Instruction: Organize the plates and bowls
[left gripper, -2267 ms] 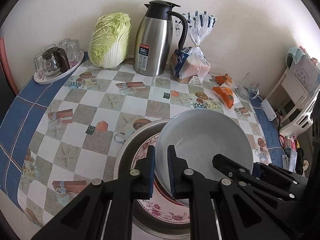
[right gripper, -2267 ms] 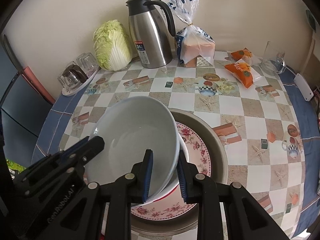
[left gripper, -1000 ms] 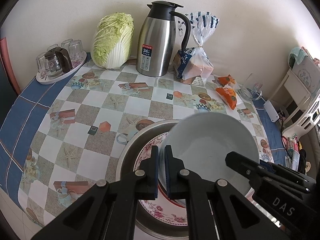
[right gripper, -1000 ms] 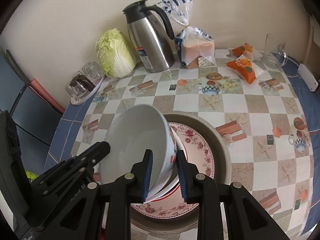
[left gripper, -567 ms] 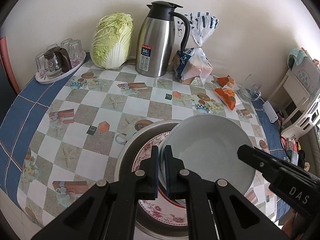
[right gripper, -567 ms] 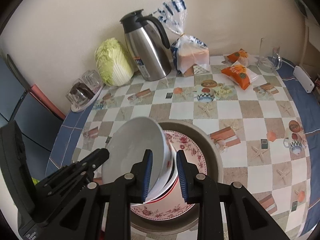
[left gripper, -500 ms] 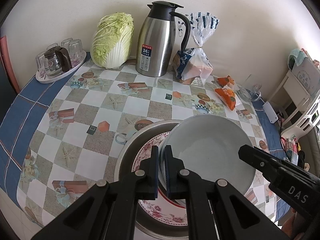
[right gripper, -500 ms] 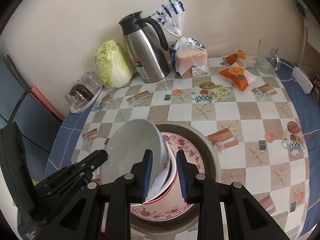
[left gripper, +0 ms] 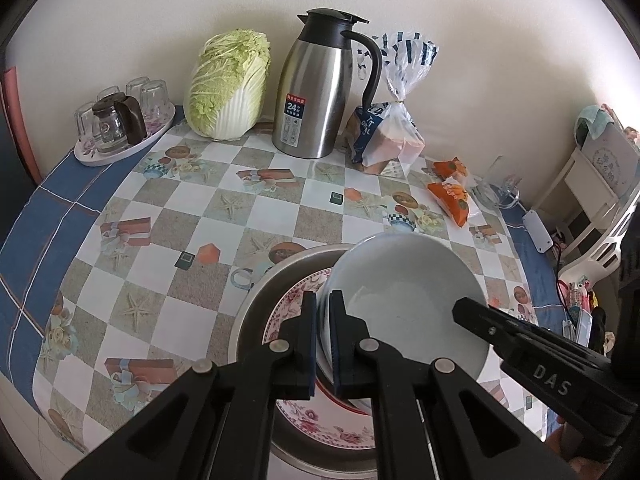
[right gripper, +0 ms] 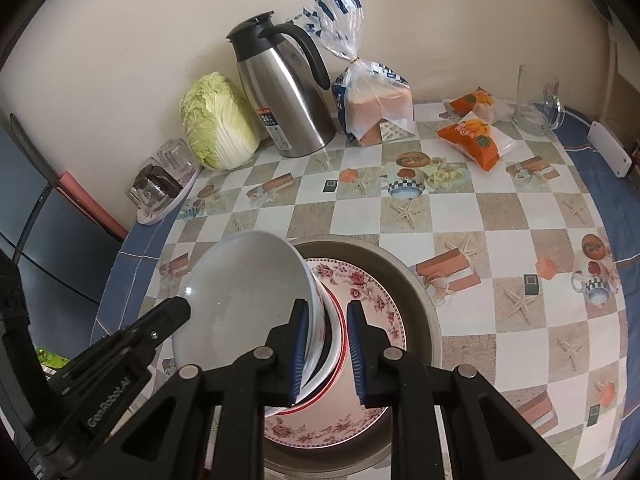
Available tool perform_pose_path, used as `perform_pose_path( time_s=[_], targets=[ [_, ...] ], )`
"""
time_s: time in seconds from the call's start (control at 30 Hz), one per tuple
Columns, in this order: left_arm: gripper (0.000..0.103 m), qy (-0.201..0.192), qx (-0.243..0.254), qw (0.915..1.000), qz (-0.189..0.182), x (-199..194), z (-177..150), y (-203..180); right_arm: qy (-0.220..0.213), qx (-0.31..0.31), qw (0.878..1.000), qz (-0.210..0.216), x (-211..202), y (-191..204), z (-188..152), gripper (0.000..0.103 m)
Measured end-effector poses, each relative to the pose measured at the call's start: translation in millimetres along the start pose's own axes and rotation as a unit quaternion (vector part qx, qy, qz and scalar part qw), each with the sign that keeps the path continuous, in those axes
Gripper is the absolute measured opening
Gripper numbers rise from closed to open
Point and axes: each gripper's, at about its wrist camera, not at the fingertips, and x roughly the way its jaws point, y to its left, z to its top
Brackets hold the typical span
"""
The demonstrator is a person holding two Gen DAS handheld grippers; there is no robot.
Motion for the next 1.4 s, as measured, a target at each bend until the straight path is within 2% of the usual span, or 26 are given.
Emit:
perform_pose_path(
  time_s=[0.2, 0.23, 0.3, 0.33, 0.37, 0.47, 0.5, 0.57, 0.7, 0.8, 0.97, 1.03, 1.17, 1.4],
  targets=[
    [0.008, -0.009, -0.004, 0.9999, -0.008, -9, 1, -1, 0.003, 0.001, 1.0, 0.01, -4, -1, -2, 0.022],
    [0.011, -0.011, -0.005, 0.9999, -0.012, -10, 1, 0, 0.0, 0.001, 1.0, 0.012, -6, -1, -2, 0.022],
    [0.028, -0.02, -0.008, 0.9996, -0.018, -15, 1, 1, -0.006, 0.002, 1.0, 0.014, -12, -2, -2, 0.022],
    [0.042, -0.024, -0.008, 0.9995, -0.018, -17, 1, 1, -0.008, 0.0, 1.0, 0.014, -13, -2, -2, 0.024],
    [0.051, -0.028, -0.008, 0.9994, -0.016, -19, 1, 1, -0.008, -0.002, 1.0, 0.015, -15, -2, -3, 0.032],
    [0.058, -0.039, -0.009, 0.9992, -0.008, -24, -2, 5, -0.011, -0.011, 1.0, 0.008, -18, 0, -6, 0.053],
    [0.059, -0.04, -0.011, 0.9991, -0.004, -25, -3, 7, -0.012, -0.019, 1.0, 0.002, -20, 1, -8, 0.054],
    [0.069, -0.039, -0.014, 0.9991, 0.009, -25, -5, 12, -0.014, -0.031, 0.999, -0.007, -22, 3, -12, 0.06],
    [0.07, -0.041, -0.006, 0.9989, 0.022, -28, -12, 19, -0.012, -0.043, 0.999, -0.012, -23, 4, -22, 0.07],
    [0.085, -0.044, 0.006, 0.9981, 0.042, -29, -16, 22, -0.011, -0.051, 0.999, -0.017, -22, 3, -28, 0.082],
    [0.093, -0.054, 0.027, 0.996, 0.066, -33, -21, 28, -0.017, -0.059, 0.998, -0.028, -23, -1, -36, 0.1],
    [0.093, -0.054, 0.028, 0.9955, 0.072, -33, -24, 31, -0.019, -0.063, 0.997, -0.027, -24, -3, -40, 0.103],
    [0.093, -0.047, 0.037, 0.9961, 0.065, -31, -31, 39, -0.022, -0.068, 0.997, -0.025, -25, -6, -46, 0.103],
    [0.093, -0.058, 0.054, 0.9936, 0.08, -38, -36, 47, -0.022, -0.078, 0.996, -0.031, -27, -11, -56, 0.103]
  ],
)
